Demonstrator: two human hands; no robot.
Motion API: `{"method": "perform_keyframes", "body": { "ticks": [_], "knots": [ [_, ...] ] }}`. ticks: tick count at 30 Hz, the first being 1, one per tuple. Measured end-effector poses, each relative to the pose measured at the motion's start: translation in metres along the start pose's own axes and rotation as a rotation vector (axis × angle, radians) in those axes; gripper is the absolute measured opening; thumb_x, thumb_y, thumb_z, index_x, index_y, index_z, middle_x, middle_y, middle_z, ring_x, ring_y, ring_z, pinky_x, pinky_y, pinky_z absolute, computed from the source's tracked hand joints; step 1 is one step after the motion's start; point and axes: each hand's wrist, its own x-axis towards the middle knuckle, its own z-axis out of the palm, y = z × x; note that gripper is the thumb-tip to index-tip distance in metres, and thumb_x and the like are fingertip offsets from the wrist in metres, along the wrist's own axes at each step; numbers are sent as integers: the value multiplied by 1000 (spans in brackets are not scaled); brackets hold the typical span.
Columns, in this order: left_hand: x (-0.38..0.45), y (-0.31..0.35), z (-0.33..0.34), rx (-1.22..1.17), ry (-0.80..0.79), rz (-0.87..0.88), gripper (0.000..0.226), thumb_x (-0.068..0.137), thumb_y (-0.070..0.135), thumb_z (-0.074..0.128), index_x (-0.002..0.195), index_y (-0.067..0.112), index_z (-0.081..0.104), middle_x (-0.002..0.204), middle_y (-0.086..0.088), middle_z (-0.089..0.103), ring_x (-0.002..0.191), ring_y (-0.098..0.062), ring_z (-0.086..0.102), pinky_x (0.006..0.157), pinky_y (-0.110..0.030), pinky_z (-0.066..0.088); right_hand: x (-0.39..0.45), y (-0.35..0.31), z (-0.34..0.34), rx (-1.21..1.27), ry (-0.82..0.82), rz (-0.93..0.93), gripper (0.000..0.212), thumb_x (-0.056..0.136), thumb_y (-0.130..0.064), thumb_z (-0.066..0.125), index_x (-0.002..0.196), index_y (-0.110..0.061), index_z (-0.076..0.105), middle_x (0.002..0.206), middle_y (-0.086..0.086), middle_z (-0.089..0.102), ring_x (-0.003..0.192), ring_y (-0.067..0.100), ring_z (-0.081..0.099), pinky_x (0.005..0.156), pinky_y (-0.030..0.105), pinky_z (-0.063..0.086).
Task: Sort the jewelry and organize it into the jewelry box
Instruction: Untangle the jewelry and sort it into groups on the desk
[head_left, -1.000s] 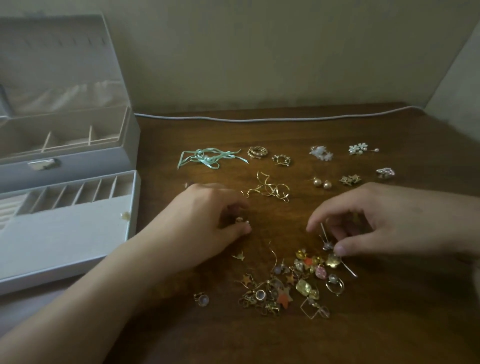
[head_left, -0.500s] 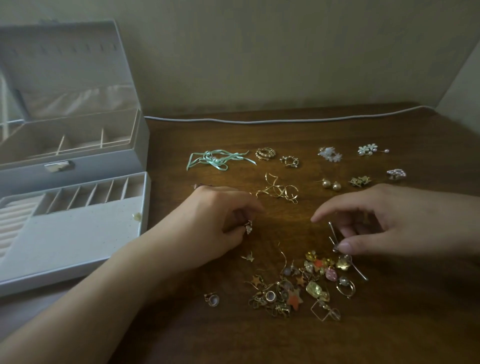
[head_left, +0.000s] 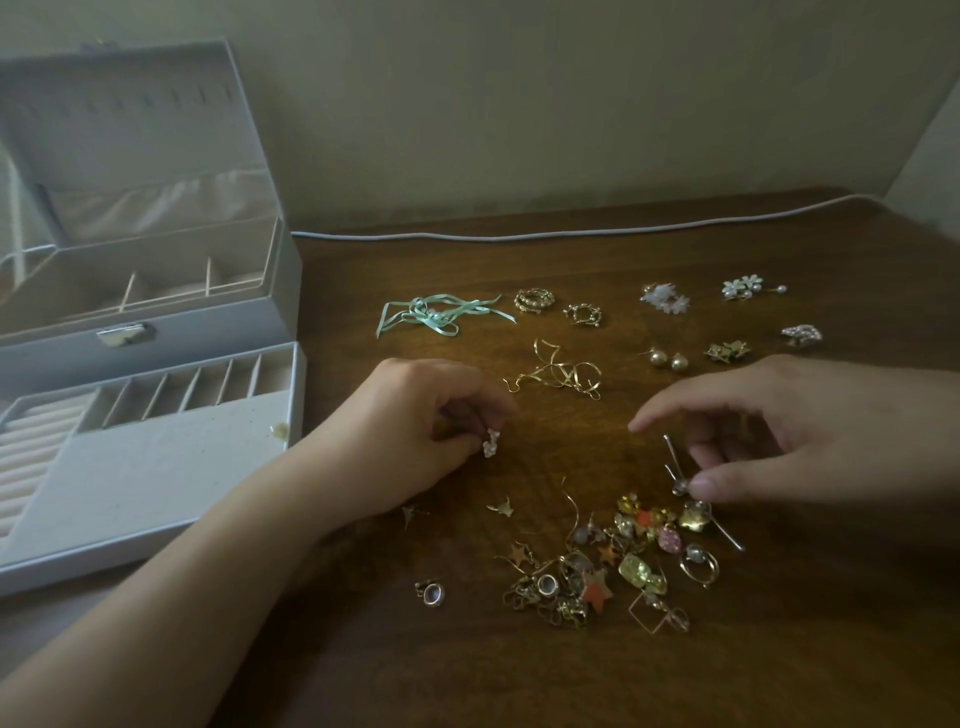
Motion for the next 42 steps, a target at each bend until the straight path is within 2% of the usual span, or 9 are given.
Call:
{"method": "perform_keyframes", "body": {
  "ticks": [6, 12, 15, 18, 23, 27, 33, 38, 42],
  "knots": [
    [-1, 0, -1, 48, -3, 54, 40, 75, -4, 78, 101, 26, 74, 90, 19, 66, 87, 0, 65, 74, -9, 50, -7, -2, -3, 48, -69, 3, 45, 81, -31, 74, 105, -63, 53, 98, -17, 61, 89, 7, 61, 71, 22, 53],
    [-2, 2, -2, 122, -99, 180, 44, 77, -12, 65, 106, 20, 72, 101, 13, 66, 94, -2, 64, 84, -19, 52, 0, -7, 2, -46, -88, 25, 25, 83, -37, 71, 97, -56, 62, 93, -18, 63, 86, 5, 60, 75, 33, 54],
    [-3, 4, -2, 149, -140, 210, 48, 76, -8, 54, 111, 22, 70, 107, 13, 65, 100, -2, 62, 89, -25, 51, 2, -6, 3, -63, -68, 4, 16, 83, -38, 72, 92, -50, 67, 92, -18, 63, 84, 5, 61, 72, 32, 55],
    [-5, 6, 0, 189, -104, 210, 47, 77, -4, 57, 113, 24, 69, 114, 12, 63, 105, -4, 60, 91, -26, 49, 0, -6, 2, -59, -50, -2, 15, 83, -34, 73, 89, -46, 68, 91, -17, 65, 83, 5, 62, 71, 29, 55],
    [-7, 25, 12, 202, -63, 258, 26, 95, 28, 59, 118, 23, 68, 117, 11, 63, 109, -6, 59, 92, -29, 50, -3, -9, 0, -48, -65, 35, 14, 85, -30, 71, 88, -44, 69, 89, -22, 67, 83, -1, 63, 75, 27, 54],
    [-12, 44, 24, 259, -180, 292, 44, 98, 52, 48, 131, 25, 59, 128, 12, 58, 118, -5, 53, 101, -30, 45, -6, -12, -4, -93, -79, 59, 11, 85, -30, 70, 84, -40, 72, 92, -33, 63, 88, -10, 58, 74, 13, 46],
    [-16, 65, 41, 265, -295, 331, 71, 92, 68, 44, 147, 23, 41, 143, 9, 45, 128, -7, 40, 107, -26, 38, -10, -10, -6, -65, -112, 94, 15, 84, -31, 71, 83, -46, 70, 87, -22, 67, 83, -1, 62, 71, 23, 53],
    [-18, 70, 49, 291, -301, 389, 77, 89, 71, 46, 149, 24, 37, 143, 9, 41, 128, -12, 38, 105, -36, 41, -17, -5, -19, 13, 87, -8, 10, 76, -36, 74, 79, -45, 72, 81, -14, 71, 77, 12, 66, 71, 38, 55],
    [-20, 71, 50, 319, -277, 420, 75, 89, 71, 44, 147, 24, 40, 138, 7, 46, 120, -14, 43, 100, -34, 45, 8, -16, -13, 151, 339, -135, 8, 75, -25, 79, 76, -32, 76, 74, -3, 73, 68, 15, 66, 64, 34, 52]
  ]
}}
